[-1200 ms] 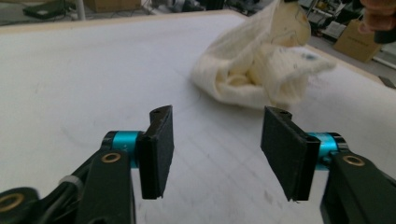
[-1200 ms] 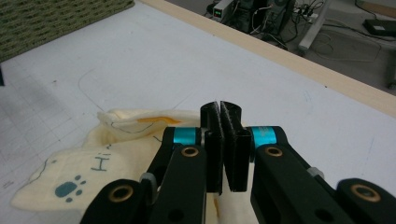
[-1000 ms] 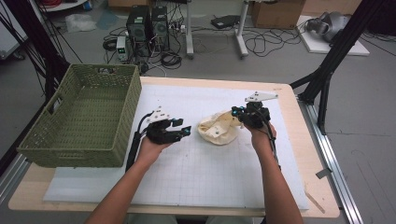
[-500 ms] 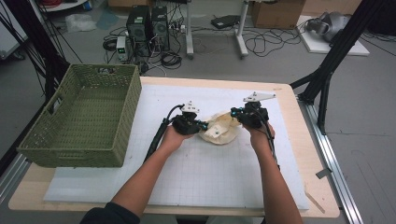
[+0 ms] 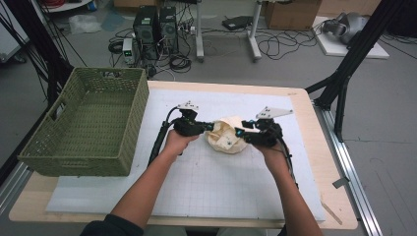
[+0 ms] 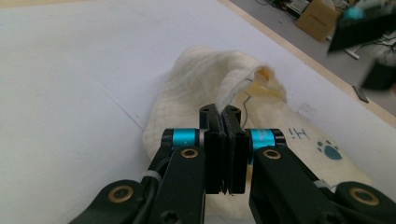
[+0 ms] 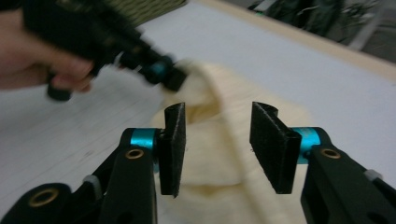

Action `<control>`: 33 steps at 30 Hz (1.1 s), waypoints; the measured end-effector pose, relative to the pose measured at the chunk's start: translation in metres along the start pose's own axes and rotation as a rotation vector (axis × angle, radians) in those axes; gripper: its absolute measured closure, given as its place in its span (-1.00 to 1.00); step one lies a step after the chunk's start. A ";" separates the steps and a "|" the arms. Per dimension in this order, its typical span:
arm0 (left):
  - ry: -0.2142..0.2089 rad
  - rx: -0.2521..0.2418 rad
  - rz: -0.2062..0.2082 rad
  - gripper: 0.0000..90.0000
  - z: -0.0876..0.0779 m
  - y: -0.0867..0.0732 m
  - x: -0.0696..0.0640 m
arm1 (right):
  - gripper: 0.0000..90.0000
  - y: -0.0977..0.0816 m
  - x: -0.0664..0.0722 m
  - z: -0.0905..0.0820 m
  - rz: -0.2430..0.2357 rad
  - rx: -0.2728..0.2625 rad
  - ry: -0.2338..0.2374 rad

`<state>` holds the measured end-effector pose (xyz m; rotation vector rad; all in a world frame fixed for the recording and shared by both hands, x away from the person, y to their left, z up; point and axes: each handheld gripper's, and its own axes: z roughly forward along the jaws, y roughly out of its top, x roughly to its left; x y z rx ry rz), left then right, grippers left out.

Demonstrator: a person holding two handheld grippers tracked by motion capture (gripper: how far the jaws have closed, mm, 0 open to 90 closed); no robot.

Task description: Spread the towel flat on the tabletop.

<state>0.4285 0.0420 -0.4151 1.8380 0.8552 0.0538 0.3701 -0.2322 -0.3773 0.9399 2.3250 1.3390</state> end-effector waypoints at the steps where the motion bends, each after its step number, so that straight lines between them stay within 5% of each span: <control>1: 0.006 -0.003 -0.004 0.96 -0.001 0.000 0.000 | 0.12 -0.004 0.004 0.005 0.001 0.019 0.012; 3: 0.018 -0.004 -0.007 0.96 -0.001 0.001 0.000 | -0.07 -0.011 0.011 0.023 0.004 0.094 0.028; 5: 0.023 0.002 -0.013 0.96 -0.003 0.001 0.001 | 0.01 -0.015 0.013 0.037 -0.005 0.147 0.007; 7: 0.032 -0.003 -0.016 0.96 -0.006 0.000 0.002 | 0.29 -0.018 0.012 0.047 -0.030 0.184 -0.023; 11: 0.047 -0.014 -0.027 0.96 -0.014 0.000 0.007 | 0.84 -0.026 0.009 0.056 -0.021 0.253 0.003; 20: 0.120 -0.017 -0.046 0.96 -0.037 -0.002 0.022 | 0.90 -0.026 0.024 0.031 -0.044 0.260 0.131; 33: 0.236 0.003 -0.071 0.95 -0.057 -0.007 0.034 | 0.90 -0.054 0.046 -0.013 -0.054 0.256 0.262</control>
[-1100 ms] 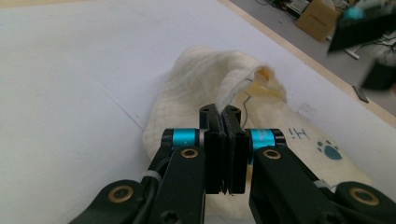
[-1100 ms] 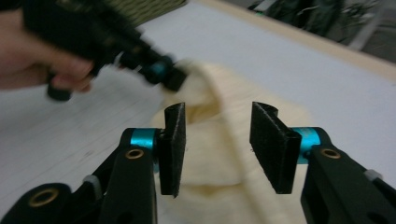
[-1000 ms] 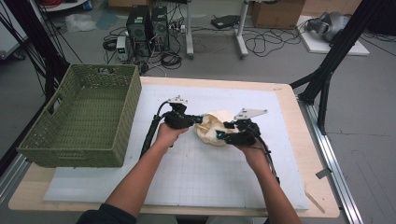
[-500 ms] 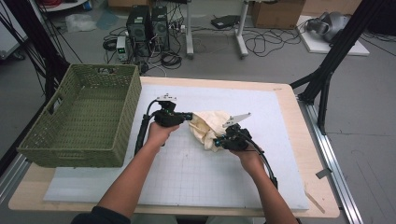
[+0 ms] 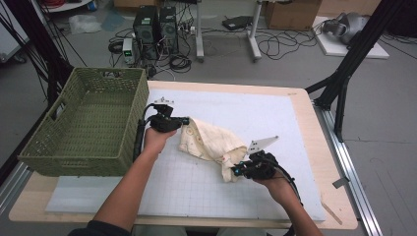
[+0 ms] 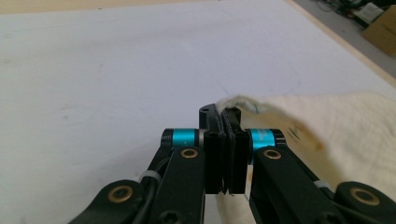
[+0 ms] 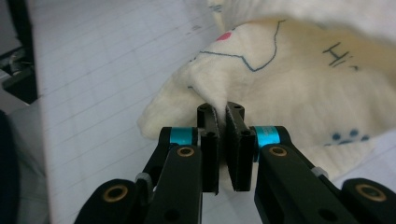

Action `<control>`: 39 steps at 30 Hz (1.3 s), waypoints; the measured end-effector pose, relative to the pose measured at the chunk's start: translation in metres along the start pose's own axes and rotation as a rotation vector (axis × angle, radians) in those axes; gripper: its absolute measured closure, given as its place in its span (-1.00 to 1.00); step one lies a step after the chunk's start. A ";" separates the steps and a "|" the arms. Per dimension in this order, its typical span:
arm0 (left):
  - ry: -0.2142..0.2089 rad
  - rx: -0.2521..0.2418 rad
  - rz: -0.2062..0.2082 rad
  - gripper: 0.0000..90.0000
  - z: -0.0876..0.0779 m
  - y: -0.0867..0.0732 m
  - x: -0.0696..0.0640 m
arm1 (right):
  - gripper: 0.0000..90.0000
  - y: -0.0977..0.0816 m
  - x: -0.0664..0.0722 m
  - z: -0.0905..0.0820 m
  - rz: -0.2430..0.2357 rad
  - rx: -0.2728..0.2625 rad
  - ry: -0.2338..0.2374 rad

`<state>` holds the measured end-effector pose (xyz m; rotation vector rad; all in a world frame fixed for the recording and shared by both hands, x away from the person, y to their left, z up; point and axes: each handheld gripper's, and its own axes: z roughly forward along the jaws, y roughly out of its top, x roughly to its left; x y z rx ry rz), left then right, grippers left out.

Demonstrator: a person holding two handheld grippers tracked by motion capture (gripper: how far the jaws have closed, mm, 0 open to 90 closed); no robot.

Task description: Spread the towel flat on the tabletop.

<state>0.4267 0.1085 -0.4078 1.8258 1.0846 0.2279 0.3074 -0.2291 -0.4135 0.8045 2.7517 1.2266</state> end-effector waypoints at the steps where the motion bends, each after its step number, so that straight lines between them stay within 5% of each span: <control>1: 0.007 0.004 -0.009 0.95 0.000 -0.002 0.001 | 0.90 -0.001 0.002 -0.002 -0.003 -0.005 0.011; 5: 0.012 0.008 -0.011 0.95 0.006 -0.014 0.002 | 0.89 -0.007 0.013 -0.007 -0.023 -0.035 0.035; 9: 0.002 -0.019 0.013 0.95 0.011 -0.018 -0.004 | 0.41 -0.008 0.007 -0.009 -0.007 -0.054 -0.065; 13: -0.003 -0.035 0.021 0.95 0.013 -0.018 -0.007 | 0.16 -0.001 0.004 -0.020 -0.016 -0.158 -0.128; 18: -0.021 -0.040 0.022 0.95 0.014 -0.017 -0.010 | -0.03 0.023 0.011 -0.015 -0.127 -0.213 -0.237; 23: -0.026 -0.056 0.023 0.95 0.013 -0.016 -0.011 | -0.06 0.041 0.011 0.012 -0.244 -0.129 -0.289; 28: -0.034 -0.054 0.023 0.95 0.017 -0.017 -0.014 | 0.24 0.049 0.002 0.042 -0.274 -0.053 -0.244; 32: -0.033 -0.052 0.033 0.95 0.018 -0.017 -0.014 | 0.87 0.048 -0.008 0.049 -0.237 0.001 -0.250; 39: -0.025 -0.035 0.058 0.95 0.023 -0.019 -0.016 | 0.91 0.046 -0.030 0.019 -0.052 -0.170 -0.218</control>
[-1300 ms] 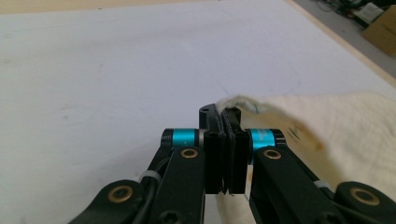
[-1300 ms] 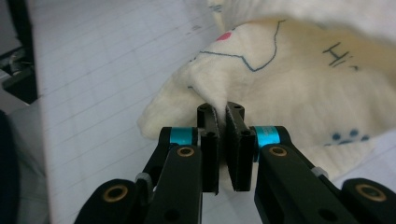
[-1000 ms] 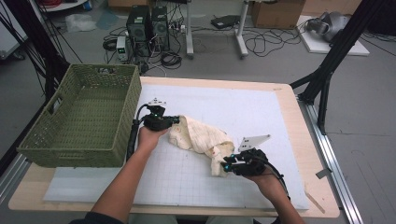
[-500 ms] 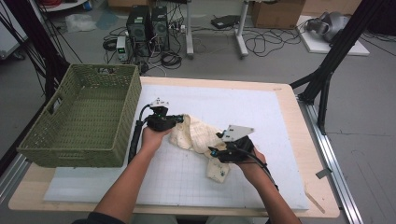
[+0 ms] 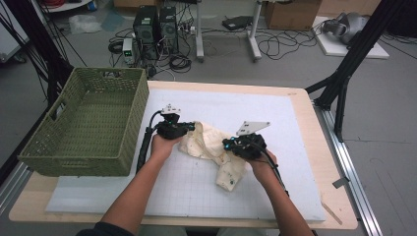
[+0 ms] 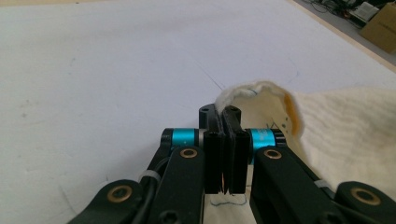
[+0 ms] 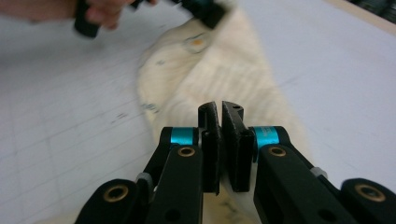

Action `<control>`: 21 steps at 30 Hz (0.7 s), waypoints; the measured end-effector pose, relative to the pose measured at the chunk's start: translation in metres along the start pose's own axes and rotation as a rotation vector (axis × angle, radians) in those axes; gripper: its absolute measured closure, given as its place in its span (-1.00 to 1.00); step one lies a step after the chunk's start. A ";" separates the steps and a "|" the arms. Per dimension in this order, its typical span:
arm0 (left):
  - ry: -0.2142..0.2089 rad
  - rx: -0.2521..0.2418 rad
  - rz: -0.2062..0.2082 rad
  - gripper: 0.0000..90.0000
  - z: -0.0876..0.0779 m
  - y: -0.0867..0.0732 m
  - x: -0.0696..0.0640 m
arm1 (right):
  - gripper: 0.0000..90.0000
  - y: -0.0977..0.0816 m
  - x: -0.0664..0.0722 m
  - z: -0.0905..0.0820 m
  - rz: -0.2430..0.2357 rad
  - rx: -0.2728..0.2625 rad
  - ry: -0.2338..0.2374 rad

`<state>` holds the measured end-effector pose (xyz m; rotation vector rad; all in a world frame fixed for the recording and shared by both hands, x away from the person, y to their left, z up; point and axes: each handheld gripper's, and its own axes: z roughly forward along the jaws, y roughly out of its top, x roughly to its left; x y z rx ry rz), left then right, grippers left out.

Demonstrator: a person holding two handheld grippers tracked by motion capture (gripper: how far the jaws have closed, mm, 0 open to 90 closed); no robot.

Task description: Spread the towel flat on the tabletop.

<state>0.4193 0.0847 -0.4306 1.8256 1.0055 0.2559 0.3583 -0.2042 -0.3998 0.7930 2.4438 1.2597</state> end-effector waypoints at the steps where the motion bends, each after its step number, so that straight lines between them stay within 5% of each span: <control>1: -0.001 -0.002 0.005 0.94 0.002 0.000 -0.002 | 0.91 -0.001 -0.006 -0.003 0.028 -0.001 -0.024; 3: -0.003 -0.004 0.011 0.87 0.004 -0.001 -0.005 | 0.92 -0.005 -0.018 -0.007 0.085 -0.017 -0.083; 7: 0.018 0.003 -0.008 0.20 0.009 -0.002 -0.008 | 0.92 -0.013 -0.039 -0.012 0.158 -0.024 -0.185; 11: 0.038 -0.006 0.000 -0.11 0.005 0.001 -0.010 | 0.93 -0.022 -0.055 -0.012 0.213 0.006 -0.277; 18: -0.001 -0.015 -0.002 -0.18 -0.006 -0.001 -0.014 | 0.93 -0.034 -0.082 -0.014 0.306 0.055 -0.434; 21: -0.041 0.012 -0.002 -0.14 -0.005 -0.004 -0.019 | 0.92 -0.034 -0.086 -0.017 0.297 0.090 -0.497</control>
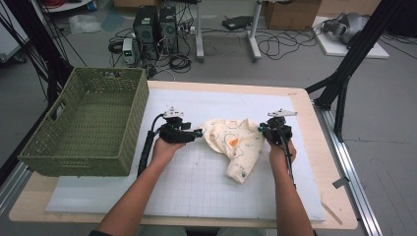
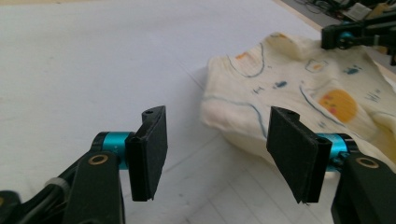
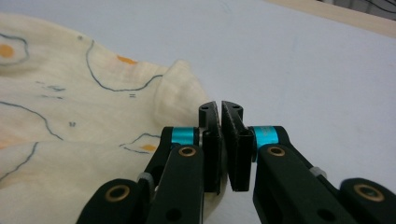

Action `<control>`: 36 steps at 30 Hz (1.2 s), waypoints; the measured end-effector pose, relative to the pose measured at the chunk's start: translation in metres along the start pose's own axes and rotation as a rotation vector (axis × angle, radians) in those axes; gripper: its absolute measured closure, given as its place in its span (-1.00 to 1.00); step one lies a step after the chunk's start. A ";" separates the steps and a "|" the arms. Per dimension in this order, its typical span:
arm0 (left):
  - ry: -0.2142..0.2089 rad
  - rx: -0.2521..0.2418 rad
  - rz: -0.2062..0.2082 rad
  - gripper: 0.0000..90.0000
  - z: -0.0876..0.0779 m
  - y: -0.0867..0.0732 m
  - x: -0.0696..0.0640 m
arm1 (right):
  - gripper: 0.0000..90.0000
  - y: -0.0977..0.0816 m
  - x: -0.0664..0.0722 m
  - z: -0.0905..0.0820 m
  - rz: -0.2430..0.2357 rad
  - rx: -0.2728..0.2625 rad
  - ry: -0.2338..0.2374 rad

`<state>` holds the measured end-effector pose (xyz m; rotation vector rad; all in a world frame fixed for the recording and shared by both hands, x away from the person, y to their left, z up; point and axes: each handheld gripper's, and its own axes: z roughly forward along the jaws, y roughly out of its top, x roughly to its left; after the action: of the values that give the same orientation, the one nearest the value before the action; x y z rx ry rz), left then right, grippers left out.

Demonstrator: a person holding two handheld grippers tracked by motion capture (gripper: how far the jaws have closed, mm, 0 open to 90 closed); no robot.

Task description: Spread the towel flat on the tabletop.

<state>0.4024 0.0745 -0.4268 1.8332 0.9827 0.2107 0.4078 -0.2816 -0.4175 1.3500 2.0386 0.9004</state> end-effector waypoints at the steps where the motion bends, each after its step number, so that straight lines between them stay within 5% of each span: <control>1: -0.020 0.016 -0.001 -0.14 0.001 -0.001 -0.002 | 0.92 0.000 -0.002 -0.001 0.003 0.001 -0.018; 5: -0.068 0.048 0.025 -0.13 0.010 -0.004 -0.018 | 0.91 -0.003 -0.009 -0.006 0.031 -0.011 -0.046; 8: -0.081 0.053 0.025 -0.12 0.022 -0.008 -0.029 | 0.68 -0.003 -0.009 -0.010 0.041 -0.026 -0.022; 15: 0.004 0.121 0.052 -0.12 0.049 -0.013 -0.045 | 0.23 0.000 0.007 -0.034 0.008 -0.080 0.079; 16: -0.004 0.124 0.069 -0.04 0.051 -0.014 -0.046 | 0.19 -0.001 0.011 -0.037 -0.002 -0.071 0.099; 18: 0.010 0.131 0.090 0.44 0.051 -0.014 -0.047 | 0.12 -0.006 0.022 -0.043 -0.056 -0.095 0.111; 20: 0.021 0.134 0.095 0.90 0.049 -0.014 -0.045 | 0.07 -0.013 0.031 -0.045 -0.076 -0.070 0.149; 24: 0.029 0.104 0.042 0.93 0.033 -0.014 -0.031 | 0.01 -0.032 0.040 -0.043 -0.081 -0.042 0.221; 30: 0.065 0.091 0.009 0.94 0.001 -0.013 -0.007 | 0.05 -0.047 0.053 -0.036 -0.095 0.016 0.269; 36: 0.105 0.039 -0.002 0.94 -0.025 -0.009 0.005 | 0.03 -0.043 0.074 -0.030 -0.072 -0.020 0.390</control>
<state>0.3872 0.0969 -0.4232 1.8720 1.0673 0.2911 0.3347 -0.2323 -0.4367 1.1489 2.3405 1.2241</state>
